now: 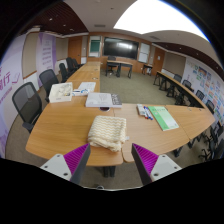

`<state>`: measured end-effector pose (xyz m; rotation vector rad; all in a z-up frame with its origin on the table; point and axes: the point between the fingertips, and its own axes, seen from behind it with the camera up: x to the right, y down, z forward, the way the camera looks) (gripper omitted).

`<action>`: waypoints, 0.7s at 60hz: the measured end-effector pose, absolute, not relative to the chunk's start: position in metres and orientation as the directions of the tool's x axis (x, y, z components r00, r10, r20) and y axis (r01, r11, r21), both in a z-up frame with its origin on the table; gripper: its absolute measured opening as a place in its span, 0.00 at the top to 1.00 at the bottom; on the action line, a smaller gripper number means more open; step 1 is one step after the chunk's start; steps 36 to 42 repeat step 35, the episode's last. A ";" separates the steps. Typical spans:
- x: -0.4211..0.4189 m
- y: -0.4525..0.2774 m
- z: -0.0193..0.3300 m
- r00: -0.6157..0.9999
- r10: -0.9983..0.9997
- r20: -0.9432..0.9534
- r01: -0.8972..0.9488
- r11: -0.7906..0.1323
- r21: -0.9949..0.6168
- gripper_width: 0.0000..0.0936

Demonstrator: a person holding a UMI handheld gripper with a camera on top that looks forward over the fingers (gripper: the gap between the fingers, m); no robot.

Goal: Fold towel

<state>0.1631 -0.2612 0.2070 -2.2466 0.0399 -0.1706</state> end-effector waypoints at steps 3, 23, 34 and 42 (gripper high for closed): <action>0.154 -0.285 0.217 0.991 -0.086 0.107 0.030 -0.624 -0.781 0.09; 0.120 -0.387 0.259 0.991 -0.071 0.111 0.048 -0.591 -0.805 0.09; 0.115 -0.403 0.273 0.991 -0.062 0.123 0.066 -0.573 -0.817 0.09; 0.115 -0.404 0.273 0.990 -0.060 0.124 0.067 -0.572 -0.817 0.09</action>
